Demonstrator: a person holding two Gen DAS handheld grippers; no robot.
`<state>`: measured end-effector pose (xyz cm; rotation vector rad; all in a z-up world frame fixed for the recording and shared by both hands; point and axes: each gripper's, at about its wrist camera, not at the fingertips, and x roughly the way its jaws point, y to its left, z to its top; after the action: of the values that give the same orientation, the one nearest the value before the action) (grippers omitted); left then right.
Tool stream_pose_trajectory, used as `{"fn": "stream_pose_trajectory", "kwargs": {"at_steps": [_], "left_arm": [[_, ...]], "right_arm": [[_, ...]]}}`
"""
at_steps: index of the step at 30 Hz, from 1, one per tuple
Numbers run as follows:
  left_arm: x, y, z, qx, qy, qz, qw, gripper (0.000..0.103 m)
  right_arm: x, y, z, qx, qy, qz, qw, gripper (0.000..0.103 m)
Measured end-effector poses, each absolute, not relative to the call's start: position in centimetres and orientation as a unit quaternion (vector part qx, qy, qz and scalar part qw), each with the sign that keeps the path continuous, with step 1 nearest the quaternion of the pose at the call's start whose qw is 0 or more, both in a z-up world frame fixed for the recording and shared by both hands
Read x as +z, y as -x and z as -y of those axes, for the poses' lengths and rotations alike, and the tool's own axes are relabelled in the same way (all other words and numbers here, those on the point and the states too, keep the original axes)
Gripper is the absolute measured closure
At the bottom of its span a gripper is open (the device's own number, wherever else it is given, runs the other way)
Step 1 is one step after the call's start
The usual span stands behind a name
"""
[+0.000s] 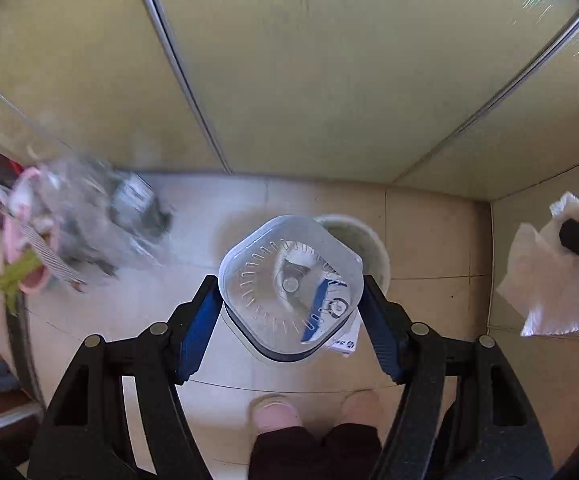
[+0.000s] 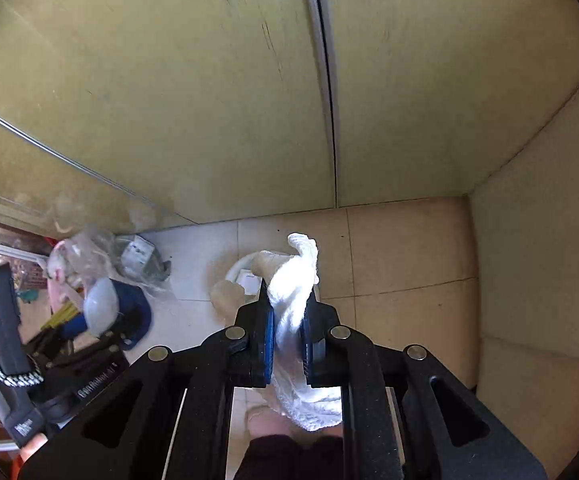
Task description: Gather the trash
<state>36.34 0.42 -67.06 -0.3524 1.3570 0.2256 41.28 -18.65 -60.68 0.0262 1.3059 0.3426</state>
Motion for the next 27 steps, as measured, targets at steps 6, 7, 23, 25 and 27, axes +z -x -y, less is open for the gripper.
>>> {"fn": "stream_pose_trajectory", "kwargs": {"at_steps": [6, 7, 23, 25, 27], "left_arm": [[-76.6, -37.2, 0.6, 0.082, 0.212, -0.641, 0.733, 0.035], [-78.0, -37.3, 0.8, 0.082, 0.220, -0.644, 0.728, 0.035], [-87.8, -37.9, 1.2, 0.077, 0.285, -0.668, 0.684, 0.035], [-87.9, -37.7, 1.3, 0.076, 0.280, -0.671, 0.682, 0.035], [-87.9, -37.7, 1.3, 0.072, 0.275, -0.672, 0.684, 0.035]], "right_arm": [[-65.9, -42.0, 17.2, 0.166, 0.000, -0.601, 0.782, 0.093], [-66.5, -42.2, 17.2, 0.166, -0.001, -0.604, 0.780, 0.093], [-73.3, -43.5, 16.1, 0.176, -0.022, -0.617, 0.767, 0.093], [-73.7, -43.7, 16.1, 0.179, -0.026, -0.615, 0.767, 0.093], [-74.3, -43.8, 15.7, 0.182, -0.027, -0.616, 0.766, 0.093]]}}
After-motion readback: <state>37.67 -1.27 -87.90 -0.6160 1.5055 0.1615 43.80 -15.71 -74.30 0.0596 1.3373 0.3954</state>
